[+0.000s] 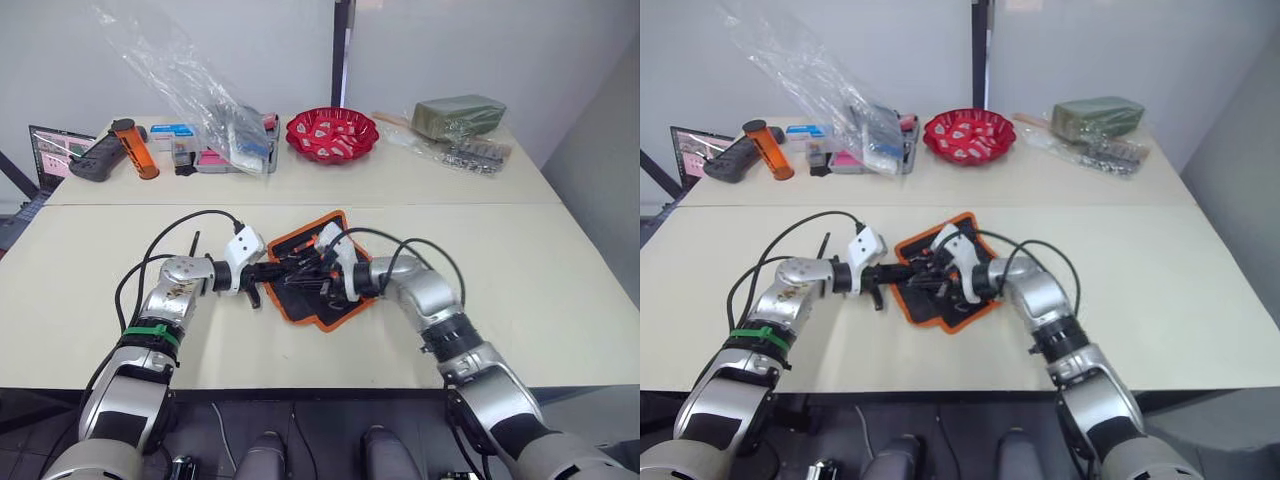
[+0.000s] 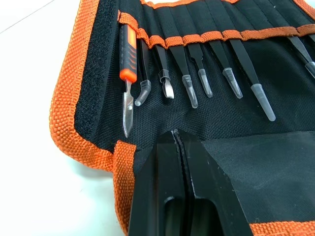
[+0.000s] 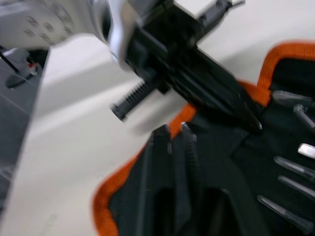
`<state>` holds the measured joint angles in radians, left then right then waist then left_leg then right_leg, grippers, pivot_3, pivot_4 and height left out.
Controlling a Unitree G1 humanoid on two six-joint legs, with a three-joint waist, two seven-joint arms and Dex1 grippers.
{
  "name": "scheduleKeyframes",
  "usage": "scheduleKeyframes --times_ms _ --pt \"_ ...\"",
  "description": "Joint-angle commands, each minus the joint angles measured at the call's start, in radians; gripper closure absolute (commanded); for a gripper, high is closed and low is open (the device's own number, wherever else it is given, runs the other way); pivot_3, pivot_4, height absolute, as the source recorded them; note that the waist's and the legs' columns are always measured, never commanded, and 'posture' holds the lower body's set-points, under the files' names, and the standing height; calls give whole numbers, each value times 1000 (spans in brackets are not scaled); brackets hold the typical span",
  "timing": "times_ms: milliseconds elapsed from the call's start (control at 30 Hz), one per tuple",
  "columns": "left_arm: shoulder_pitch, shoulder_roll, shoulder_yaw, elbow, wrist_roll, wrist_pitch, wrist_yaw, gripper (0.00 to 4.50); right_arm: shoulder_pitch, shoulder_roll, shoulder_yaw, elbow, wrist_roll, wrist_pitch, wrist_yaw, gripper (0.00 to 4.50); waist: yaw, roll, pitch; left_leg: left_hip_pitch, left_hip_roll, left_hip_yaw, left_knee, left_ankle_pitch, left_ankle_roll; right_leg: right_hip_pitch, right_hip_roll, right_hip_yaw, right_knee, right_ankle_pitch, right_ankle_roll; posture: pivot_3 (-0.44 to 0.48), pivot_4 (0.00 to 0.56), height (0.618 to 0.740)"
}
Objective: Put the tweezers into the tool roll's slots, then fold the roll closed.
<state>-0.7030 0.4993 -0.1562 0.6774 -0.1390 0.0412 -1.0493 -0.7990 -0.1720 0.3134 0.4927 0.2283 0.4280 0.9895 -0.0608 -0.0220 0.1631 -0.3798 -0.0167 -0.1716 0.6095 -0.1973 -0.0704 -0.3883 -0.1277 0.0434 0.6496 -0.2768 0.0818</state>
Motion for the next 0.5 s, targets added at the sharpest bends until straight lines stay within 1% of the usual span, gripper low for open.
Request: scheduleKeyframes --times_ms 33,133,267,400,500 --pt "5 -8 12 36 19 19 13 4500 -72 31 -7 136 -51 -138 7 4470 -3 0 0 0 0 0 0 0 0 0 0 0 0 0 -1 0 150 740" --pt "7 -15 26 41 12 30 5 4500 -95 60 -8 256 -83 -194 15 4470 -4 0 0 1 0 0 -1 0 0 0 0 0 0 1 -1 0 150 740" --pt "7 -12 22 56 31 23 4 4500 -62 68 30 298 -137 -206 53 4470 -6 1 0 0 0 -1 -1 0 0 0 0 0 0 1 -1 0 150 740" --pt "-2 -5 1 79 69 -8 15 4500 0 39 47 251 -150 -160 113 4470 -6 2 -2 4 0 -1 -1 0 0 2 0 0 2 0 0 0 150 740" --pt "-6 -1 -16 86 96 -44 10 4500 83 -6 48 131 -120 -85 181 4470 -6 4 -4 5 0 -1 -1 0 0 4 0 0 1 -2 4 0 150 740"
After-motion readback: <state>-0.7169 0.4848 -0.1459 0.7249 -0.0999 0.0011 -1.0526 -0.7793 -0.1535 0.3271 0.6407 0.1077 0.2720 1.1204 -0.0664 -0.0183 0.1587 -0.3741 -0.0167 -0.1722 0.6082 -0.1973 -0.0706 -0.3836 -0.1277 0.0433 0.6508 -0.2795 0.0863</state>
